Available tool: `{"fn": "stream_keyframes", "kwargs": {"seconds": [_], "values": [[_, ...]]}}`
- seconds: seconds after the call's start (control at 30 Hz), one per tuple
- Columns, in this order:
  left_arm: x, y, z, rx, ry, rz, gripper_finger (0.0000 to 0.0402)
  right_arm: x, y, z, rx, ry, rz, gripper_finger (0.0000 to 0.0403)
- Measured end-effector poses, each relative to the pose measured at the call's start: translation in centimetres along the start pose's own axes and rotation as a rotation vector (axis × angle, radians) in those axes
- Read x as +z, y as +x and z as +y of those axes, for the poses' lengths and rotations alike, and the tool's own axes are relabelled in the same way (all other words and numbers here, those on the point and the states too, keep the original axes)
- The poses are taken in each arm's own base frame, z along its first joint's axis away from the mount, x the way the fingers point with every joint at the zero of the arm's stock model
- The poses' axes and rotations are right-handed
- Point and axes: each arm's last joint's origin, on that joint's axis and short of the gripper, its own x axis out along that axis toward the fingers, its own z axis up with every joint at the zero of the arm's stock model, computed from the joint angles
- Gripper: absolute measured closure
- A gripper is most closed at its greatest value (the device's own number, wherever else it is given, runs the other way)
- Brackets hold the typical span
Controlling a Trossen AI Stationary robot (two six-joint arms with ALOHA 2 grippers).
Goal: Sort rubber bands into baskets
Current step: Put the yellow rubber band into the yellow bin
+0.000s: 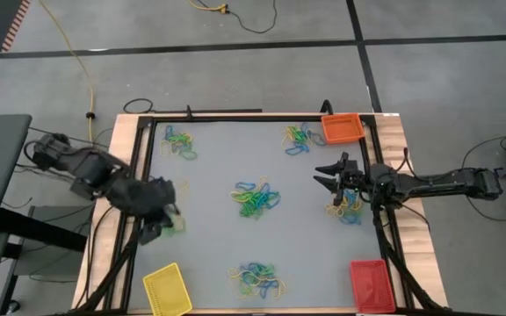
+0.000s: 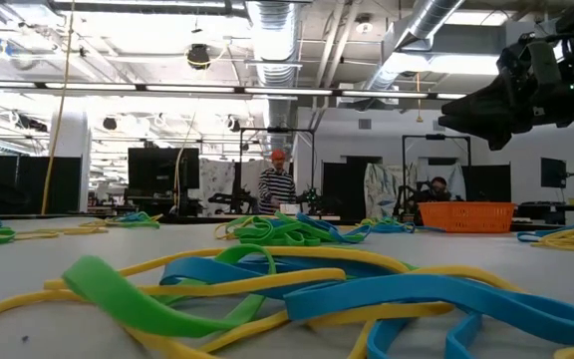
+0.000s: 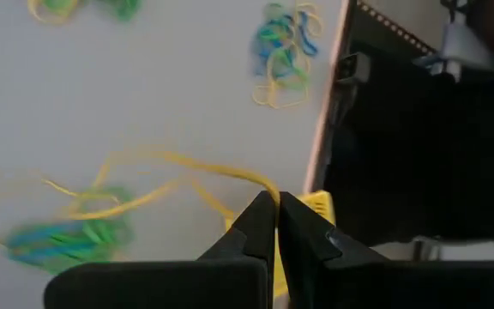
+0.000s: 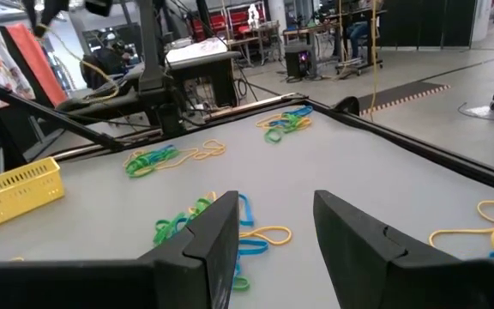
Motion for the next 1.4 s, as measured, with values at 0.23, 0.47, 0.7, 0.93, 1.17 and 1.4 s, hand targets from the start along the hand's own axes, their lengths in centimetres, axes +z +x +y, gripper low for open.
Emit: {"fn": "stream_keyframes", "kwargs": {"seconds": [0.23,0.47,0.7,0.93,1.17,1.4], "values": [[-2.4,2.4,-3.1,0.016,-0.047,0.103,0.0402,0.0,0.0,0.2,0.065,0.054,0.01,0.0223],[-3.5,6.5,-6.3,0.012,-0.037,0.187,0.0401,-0.2,-0.2,1.0,0.181,0.088,0.038,0.0223],[-4.8,10.4,-8.1,0.053,-0.049,0.292,0.0401,-0.3,-0.5,2.0,0.247,0.114,0.058,0.0223],[-6.3,12.9,-9.2,0.108,-0.081,0.331,0.0401,-0.8,-0.9,2.9,0.28,0.111,0.098,0.0223],[-7.2,16.5,-9.5,0.196,-0.082,0.406,0.0401,-1.0,-1.2,3.4,0.275,0.1,0.1,0.0223],[-7.5,19.3,-9.0,0.297,-0.08,0.45,0.0401,-1.0,-1.2,3.4,0.255,0.096,0.094,0.0223]]}}
